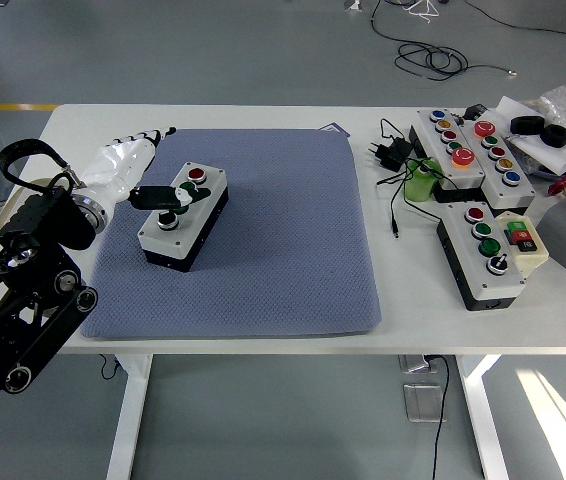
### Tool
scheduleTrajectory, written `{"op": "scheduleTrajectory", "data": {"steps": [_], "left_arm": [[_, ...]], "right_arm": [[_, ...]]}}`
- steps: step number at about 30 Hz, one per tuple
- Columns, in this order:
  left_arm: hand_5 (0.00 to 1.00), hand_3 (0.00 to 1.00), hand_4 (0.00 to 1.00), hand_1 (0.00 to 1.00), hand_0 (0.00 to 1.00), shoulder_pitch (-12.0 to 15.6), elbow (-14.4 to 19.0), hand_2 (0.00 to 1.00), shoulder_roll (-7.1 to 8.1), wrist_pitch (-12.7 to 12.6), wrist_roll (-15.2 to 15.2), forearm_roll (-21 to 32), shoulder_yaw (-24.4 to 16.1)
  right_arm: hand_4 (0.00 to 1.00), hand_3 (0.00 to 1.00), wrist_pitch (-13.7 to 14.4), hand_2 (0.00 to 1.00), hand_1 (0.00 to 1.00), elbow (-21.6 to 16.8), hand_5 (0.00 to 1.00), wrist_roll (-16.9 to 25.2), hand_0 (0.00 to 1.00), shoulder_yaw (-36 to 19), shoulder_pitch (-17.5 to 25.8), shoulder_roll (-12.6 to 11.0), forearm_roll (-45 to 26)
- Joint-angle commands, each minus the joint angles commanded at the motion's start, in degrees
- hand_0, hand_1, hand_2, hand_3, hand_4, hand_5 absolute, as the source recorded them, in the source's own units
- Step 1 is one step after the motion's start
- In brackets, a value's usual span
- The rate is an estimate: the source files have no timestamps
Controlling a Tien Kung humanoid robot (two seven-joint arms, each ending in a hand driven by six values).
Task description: Pick up the button,place it on the desk,press the button,press the button
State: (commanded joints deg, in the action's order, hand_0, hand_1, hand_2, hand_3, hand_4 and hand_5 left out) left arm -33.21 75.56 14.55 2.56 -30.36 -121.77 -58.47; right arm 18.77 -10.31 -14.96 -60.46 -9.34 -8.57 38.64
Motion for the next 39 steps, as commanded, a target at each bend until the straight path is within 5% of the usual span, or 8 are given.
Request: {"op": "scheduleTrajectory", "data": {"steps": [8,11,27,39], "left_arm": [[0.837,0.998,0.998,0.998,0.932,-0.86,-1.62,0.998,-2.53,4.94,-6.62,1.56,1.34],[0.89,0.998,0.998,0.998,0.889,-0.94,-2.73,0.998,-3.83,3.98,-6.62,2.53,1.86],[0.843,0.998,0.998,0.981,0.8,-2.64,-10.15,0.998,-8.19,-0.91,-6.62,-0.27,2.86],[0.791,0.998,0.998,0.969,0.775,-3.56,-14.84,0.998,-9.72,-1.08,-6.62,-4.79,3.7]], "right_arm": [[0.412,0.751,-0.08,0.817,0.797,0.0,0.479,0.01,0.787,0.23,0.43,-0.1,-0.17],[0.412,0.751,-0.27,0.817,0.797,0.0,0.479,-0.05,0.787,0.42,0.69,-0.18,-0.06],[0.412,0.751,-0.31,0.817,0.797,0.0,0.479,0.05,0.787,0.53,1.19,-0.47,-0.1],[0.412,0.751,-0.25,0.817,0.797,0.0,0.479,0.09,0.787,0.31,1.08,-0.54,-0.02]]}}
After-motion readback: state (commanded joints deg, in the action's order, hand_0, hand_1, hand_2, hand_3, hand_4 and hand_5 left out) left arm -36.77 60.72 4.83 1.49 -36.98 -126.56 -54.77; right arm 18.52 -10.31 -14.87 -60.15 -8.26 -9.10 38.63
